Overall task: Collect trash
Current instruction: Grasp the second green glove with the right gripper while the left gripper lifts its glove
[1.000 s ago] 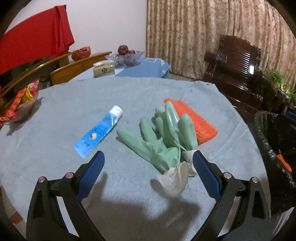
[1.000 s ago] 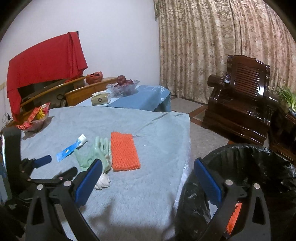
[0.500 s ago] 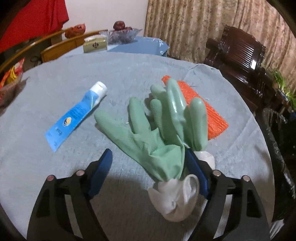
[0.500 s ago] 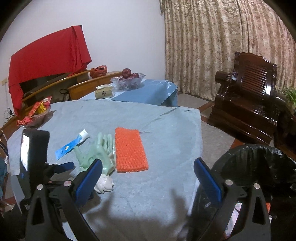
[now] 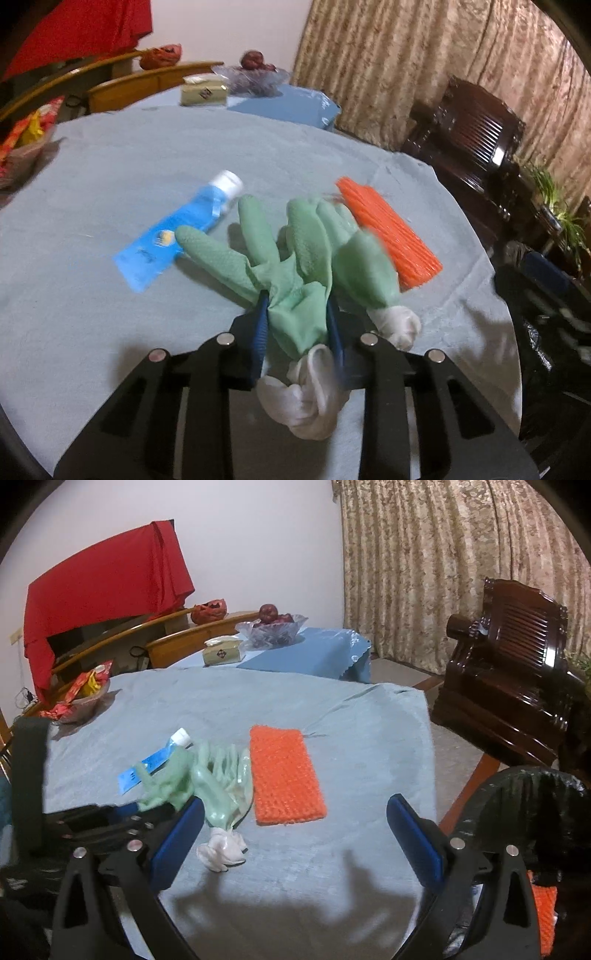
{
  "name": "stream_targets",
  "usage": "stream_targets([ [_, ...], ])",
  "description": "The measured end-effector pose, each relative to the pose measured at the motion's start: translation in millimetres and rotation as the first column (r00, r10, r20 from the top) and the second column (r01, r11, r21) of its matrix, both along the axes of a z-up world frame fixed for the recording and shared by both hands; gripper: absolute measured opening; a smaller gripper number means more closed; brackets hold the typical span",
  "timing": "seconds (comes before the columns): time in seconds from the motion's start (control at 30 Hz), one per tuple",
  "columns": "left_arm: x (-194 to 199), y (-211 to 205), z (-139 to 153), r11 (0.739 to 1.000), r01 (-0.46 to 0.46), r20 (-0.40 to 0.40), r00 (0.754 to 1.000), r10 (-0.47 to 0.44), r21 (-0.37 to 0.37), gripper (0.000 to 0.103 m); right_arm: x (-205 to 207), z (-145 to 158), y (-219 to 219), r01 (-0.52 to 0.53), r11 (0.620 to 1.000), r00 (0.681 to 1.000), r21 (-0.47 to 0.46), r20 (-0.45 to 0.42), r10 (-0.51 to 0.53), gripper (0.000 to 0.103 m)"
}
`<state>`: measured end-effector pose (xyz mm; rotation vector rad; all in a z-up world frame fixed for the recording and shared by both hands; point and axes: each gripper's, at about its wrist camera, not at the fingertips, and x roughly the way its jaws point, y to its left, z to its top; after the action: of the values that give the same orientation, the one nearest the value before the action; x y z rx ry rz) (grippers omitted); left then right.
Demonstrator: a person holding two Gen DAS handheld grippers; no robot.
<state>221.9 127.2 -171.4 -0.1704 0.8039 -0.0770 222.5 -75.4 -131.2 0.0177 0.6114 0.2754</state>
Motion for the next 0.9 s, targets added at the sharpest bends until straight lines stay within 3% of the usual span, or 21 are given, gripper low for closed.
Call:
stream_targets([
  [0.17, -11.0, 18.0, 14.3, 0.998, -0.033, 0.042, 0.999, 0.031, 0.050, 0.028, 6.9, -10.6, 23.9, -0.045, 0.999, 0.999, -0.004, -0.026, 0.045, 0.094],
  [0.37, -14.4, 35.7, 23.3, 0.994, -0.067, 0.073, 0.995, 0.061, 0.085, 0.028, 17.3, -20.6, 49.2, -0.093, 0.996, 0.994, -0.014, -0.059, 0.092, 0.081],
  [0.67, -13.0, 48.8, 22.2, 0.993, -0.084, 0.077, 0.994, 0.078, 0.082, 0.028, 36.7, -36.1, 73.7, -0.116, 0.992, 0.987, -0.038, -0.117, 0.111, 0.069],
  [0.9, -12.1, 50.4, 18.3, 0.993, -0.087, 0.068, 0.994, 0.082, 0.075, 0.028, 50.2, -51.6, 84.0, -0.164, 0.986, 0.965, -0.041, -0.216, 0.151, 0.062],
])
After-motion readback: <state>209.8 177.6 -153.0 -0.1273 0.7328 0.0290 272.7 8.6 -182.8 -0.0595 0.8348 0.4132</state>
